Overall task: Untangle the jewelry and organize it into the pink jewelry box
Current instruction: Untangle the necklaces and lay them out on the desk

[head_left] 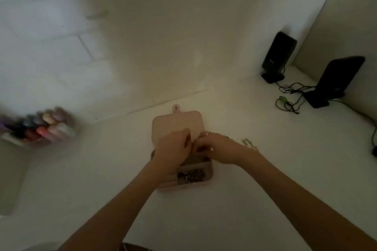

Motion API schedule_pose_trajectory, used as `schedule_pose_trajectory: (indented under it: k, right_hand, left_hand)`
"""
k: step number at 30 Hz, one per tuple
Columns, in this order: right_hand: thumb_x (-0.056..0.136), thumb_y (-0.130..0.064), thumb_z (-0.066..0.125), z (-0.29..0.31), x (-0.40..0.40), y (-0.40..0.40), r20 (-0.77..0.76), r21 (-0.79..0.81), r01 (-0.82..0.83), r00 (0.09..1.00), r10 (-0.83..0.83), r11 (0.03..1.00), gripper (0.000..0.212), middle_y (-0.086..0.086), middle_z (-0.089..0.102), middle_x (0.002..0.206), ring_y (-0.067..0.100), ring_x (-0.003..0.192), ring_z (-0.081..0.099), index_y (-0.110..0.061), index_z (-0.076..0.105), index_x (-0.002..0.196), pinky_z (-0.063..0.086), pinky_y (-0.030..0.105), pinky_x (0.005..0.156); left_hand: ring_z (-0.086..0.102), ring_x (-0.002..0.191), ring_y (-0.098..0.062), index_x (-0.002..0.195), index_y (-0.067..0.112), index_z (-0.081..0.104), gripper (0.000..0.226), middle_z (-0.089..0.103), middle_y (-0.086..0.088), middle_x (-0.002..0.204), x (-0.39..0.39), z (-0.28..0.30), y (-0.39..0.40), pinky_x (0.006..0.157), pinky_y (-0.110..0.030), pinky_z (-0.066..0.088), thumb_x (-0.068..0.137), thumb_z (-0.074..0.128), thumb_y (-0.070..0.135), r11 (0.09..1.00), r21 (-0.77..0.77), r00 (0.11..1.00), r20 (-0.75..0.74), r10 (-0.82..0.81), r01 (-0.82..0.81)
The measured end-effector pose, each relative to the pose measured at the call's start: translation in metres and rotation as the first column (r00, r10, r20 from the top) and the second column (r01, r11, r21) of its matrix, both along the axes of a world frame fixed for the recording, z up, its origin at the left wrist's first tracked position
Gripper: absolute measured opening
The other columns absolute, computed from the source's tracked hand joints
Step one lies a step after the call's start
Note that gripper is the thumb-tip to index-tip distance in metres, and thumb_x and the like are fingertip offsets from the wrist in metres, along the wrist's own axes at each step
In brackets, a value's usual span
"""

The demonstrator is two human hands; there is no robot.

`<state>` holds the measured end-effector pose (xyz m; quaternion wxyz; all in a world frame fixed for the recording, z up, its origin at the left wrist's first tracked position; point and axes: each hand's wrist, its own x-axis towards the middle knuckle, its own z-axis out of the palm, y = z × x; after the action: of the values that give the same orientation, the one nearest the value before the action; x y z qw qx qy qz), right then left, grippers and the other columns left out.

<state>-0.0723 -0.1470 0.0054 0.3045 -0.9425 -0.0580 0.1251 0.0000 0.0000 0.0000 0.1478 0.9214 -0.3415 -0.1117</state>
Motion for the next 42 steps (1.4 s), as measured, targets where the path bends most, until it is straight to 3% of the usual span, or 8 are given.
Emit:
schedule_pose_trajectory:
  k: [6,13,17,21,24,32,38,42]
  right_hand:
    - [0.088,-0.022,0.058,-0.006,0.007,-0.009,0.082,-0.23,-0.125,0.986,0.148,0.965,0.024,0.002,0.048,0.103,0.017,0.084,0.052,-0.033,0.063,0.109,0.044,0.03,0.073]
    - [0.091,-0.021,0.052,-0.028,-0.018,0.011,0.268,-0.383,-0.008,0.956,0.12,0.924,0.017,0.0,0.047,0.112,0.019,0.09,0.052,-0.03,0.064,0.099,0.043,0.03,0.075]
    - [0.094,-0.017,0.046,-0.033,-0.03,0.018,0.277,-0.328,0.075,0.961,0.02,0.942,0.022,0.005,0.049,0.114,0.022,0.098,0.051,-0.025,0.065,0.103,0.044,0.035,0.084]
    - [0.088,-0.009,0.055,-0.043,-0.047,0.03,0.452,-0.142,0.179,0.887,-0.097,0.974,0.025,0.002,0.054,0.111,0.019,0.097,0.049,-0.023,0.067,0.105,0.044,0.04,0.086]
    - [0.084,-0.01,0.061,-0.05,-0.055,0.036,0.529,-0.18,0.232,0.842,-0.105,0.956,0.023,-0.001,0.054,0.113,0.019,0.101,0.044,-0.027,0.069,0.098,0.043,0.045,0.084]
    - [0.086,-0.02,0.053,-0.015,-0.037,0.054,0.179,-0.523,-0.035,0.972,0.15,0.852,0.035,-0.003,0.036,0.136,0.015,0.102,0.028,-0.045,0.059,0.11,0.033,0.028,0.083]
    - [0.087,-0.02,0.053,-0.014,-0.027,0.058,0.112,-0.586,-0.091,0.975,0.192,0.805,0.022,-0.002,0.033,0.1,0.016,0.094,0.027,-0.035,0.061,0.101,0.033,0.028,0.075]
    - [0.087,-0.02,0.058,-0.021,-0.026,0.05,0.099,-0.524,-0.089,0.981,0.164,0.847,0.011,0.001,0.035,0.098,0.018,0.098,0.031,-0.026,0.056,0.096,0.034,0.03,0.08]
  left_hand:
    - [0.056,0.076,-0.015,0.096,0.03,0.047,0.009,0.062,0.007,0.084,-0.002,-0.049,0.023,0.063,-0.035,0.049,0.087,0.05,0.03,0.972,-0.234,0.994,0.096,0.058,-0.034]
    - [0.06,0.082,-0.015,0.1,0.027,0.05,0.01,0.068,0.007,0.092,-0.008,-0.061,0.026,0.066,-0.032,0.046,0.09,0.049,0.026,0.929,-0.367,0.977,0.211,0.022,0.059]
    - [0.059,0.086,-0.016,0.096,0.029,0.055,0.011,0.065,0.008,0.09,-0.011,-0.061,0.03,0.071,-0.034,0.047,0.09,0.048,0.025,0.914,-0.401,0.983,0.182,0.017,0.059]
    - [0.059,0.08,-0.013,0.084,0.036,0.054,0.013,0.06,0.015,0.078,-0.012,-0.06,0.034,0.077,-0.043,0.051,0.083,0.047,0.026,0.841,-0.541,0.991,0.13,0.045,0.033]
    - [0.059,0.08,-0.012,0.084,0.036,0.054,0.012,0.061,0.015,0.08,-0.015,-0.06,0.035,0.076,-0.043,0.051,0.083,0.048,0.026,0.835,-0.549,0.991,0.127,0.046,0.032]
    - [0.05,0.078,-0.012,0.091,0.026,0.06,0.01,0.056,0.01,0.081,-0.013,-0.056,0.032,0.062,-0.029,0.032,0.09,0.05,0.024,0.892,-0.452,0.992,0.1,0.075,-0.022]
    - [0.05,0.08,-0.011,0.09,0.025,0.061,0.011,0.056,0.009,0.081,-0.011,-0.057,0.032,0.065,-0.029,0.032,0.089,0.051,0.022,0.894,-0.448,0.993,0.094,0.075,-0.025]
    - [0.053,0.082,-0.013,0.091,0.025,0.062,0.013,0.058,0.009,0.082,-0.01,-0.057,0.032,0.066,-0.029,0.038,0.088,0.05,0.021,0.892,-0.451,0.992,0.098,0.08,-0.028]
